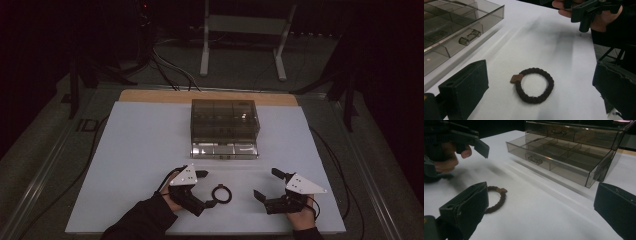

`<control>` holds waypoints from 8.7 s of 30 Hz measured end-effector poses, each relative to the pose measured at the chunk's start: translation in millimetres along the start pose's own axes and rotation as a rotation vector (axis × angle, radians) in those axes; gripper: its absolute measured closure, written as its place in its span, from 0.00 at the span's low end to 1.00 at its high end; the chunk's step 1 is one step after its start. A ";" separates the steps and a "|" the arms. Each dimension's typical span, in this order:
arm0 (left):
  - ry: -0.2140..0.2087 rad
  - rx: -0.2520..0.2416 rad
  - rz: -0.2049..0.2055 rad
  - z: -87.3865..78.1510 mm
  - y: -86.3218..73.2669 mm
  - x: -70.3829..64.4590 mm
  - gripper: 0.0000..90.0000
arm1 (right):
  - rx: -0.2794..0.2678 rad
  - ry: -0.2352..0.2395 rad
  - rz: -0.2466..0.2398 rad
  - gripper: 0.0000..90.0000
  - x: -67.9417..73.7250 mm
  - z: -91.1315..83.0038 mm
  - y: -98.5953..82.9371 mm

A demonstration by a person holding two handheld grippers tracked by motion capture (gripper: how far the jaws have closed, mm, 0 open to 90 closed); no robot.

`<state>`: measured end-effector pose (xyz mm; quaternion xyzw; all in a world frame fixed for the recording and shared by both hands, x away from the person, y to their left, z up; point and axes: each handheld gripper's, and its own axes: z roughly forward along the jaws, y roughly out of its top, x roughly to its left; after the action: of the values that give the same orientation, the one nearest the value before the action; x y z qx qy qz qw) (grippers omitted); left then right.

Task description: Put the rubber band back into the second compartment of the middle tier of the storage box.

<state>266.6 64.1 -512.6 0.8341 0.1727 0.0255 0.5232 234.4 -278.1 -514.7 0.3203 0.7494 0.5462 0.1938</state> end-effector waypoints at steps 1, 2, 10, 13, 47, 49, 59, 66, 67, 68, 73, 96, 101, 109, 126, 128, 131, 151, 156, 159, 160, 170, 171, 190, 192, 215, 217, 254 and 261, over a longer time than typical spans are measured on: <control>-0.009 0.015 -0.010 1.2 0.6 0.5 0.01 | 0.002 0.001 -0.002 0.00 0.2 0.0 0.1; -0.011 0.030 -0.018 2.7 1.5 1.0 0.02 | 0.000 0.000 -0.005 0.00 0.6 -0.1 0.2; 0.009 0.088 -0.021 14.3 2.7 2.3 0.09 | 0.002 0.003 -0.002 0.00 0.3 -0.1 0.0; 0.037 0.130 -0.003 19.4 2.6 0.4 0.15 | 0.000 0.003 -0.004 0.00 0.4 -0.2 0.1; 0.157 0.295 0.023 41.7 0.6 4.8 0.84 | 0.002 0.013 -0.004 0.00 1.4 0.3 0.0; 0.160 0.299 0.033 42.2 1.0 4.2 0.86 | 0.003 0.013 -0.004 0.00 1.4 0.5 -0.1; 0.153 0.316 0.065 43.5 2.5 2.1 0.94 | 0.003 0.014 -0.006 0.00 1.3 0.5 -0.1; 0.166 0.312 0.064 44.4 2.9 -0.6 0.97 | 0.002 0.012 0.001 0.00 0.7 0.0 -0.3; 0.168 0.318 0.074 44.0 3.4 -1.0 0.97 | 0.004 0.011 0.002 0.00 0.7 0.0 -0.3; 0.167 0.320 0.075 43.8 4.1 -1.1 0.97 | 0.002 0.010 -0.001 0.00 0.9 -0.1 -0.1; 0.166 0.312 0.063 41.7 6.5 -2.5 0.97 | 0.003 0.010 0.003 0.00 0.7 -0.2 -0.3; 0.136 0.291 0.073 31.1 18.1 -10.8 0.97 | 0.005 0.007 0.005 0.00 1.0 0.9 -0.5; 0.128 0.276 0.062 27.0 21.8 -11.4 0.97 | 0.007 0.008 0.006 0.00 1.4 1.0 -0.6; 0.135 0.263 0.061 20.6 28.9 -9.9 0.97 | 0.010 0.010 0.000 0.00 2.7 2.0 -0.4; 0.156 0.242 0.068 13.0 42.3 -7.9 0.97 | 0.008 0.009 -0.003 0.00 3.1 1.1 -0.2; 0.158 0.241 0.070 12.2 44.0 -7.8 0.97 | 0.009 0.010 0.001 0.00 2.7 1.2 -0.3; 0.160 0.246 0.080 11.5 46.5 -7.9 0.97 | 0.008 0.009 -0.006 0.00 3.3 0.9 -0.1; 0.161 0.231 0.082 3.5 68.5 1.5 0.97 | 0.008 0.009 -0.004 0.00 3.5 0.3 0.1; 0.164 0.231 0.092 1.7 75.8 3.5 0.97 | 0.006 0.011 -0.004 0.00 3.5 0.2 0.0; 0.165 0.225 0.094 0.9 80.9 4.2 0.97 | 0.005 0.010 -0.008 0.00 3.9 -0.1 0.3; 0.166 0.225 0.094 0.6 82.4 4.9 0.97 | 0.006 0.010 -0.006 0.00 3.7 -0.1 0.2; 0.163 0.217 0.103 2.6 91.9 6.6 0.97 | 0.005 0.010 -0.006 0.00 3.5 0.0 0.1; 0.164 0.215 0.101 2.6 92.5 6.9 0.97 | 0.004 0.010 -0.005 0.00 3.5 -0.1 0.2; 0.197 0.188 0.043 10.8 99.5 28.9 0.97 | 0.005 0.012 -0.003 0.00 3.8 -0.5 0.4; 0.201 0.186 0.037 10.9 101.5 31.5 0.97 | 0.004 0.011 -0.007 0.00 4.3 -0.8 0.4; 0.285 0.121 -0.053 19.5 120.1 57.0 0.97 | -0.009 0.012 -0.013 0.00 4.9 -2.1 1.4; 0.293 0.120 -0.076 23.2 119.1 61.1 0.97 | -0.010 0.013 -0.011 0.00 4.9 -2.3 1.4; 0.406 0.161 -0.181 49.3 83.9 95.3 0.97 | -0.008 0.022 -0.005 0.00 4.6 -2.3 0.9; 0.412 0.175 -0.171 55.0 80.6 96.3 0.97 | -0.007 0.023 -0.004 0.00 4.5 -2.2 1.0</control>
<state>390.4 15.2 -479.6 0.8359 0.3472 0.1357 0.4029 230.1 -276.3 -512.8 0.3116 0.7505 0.5519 0.1874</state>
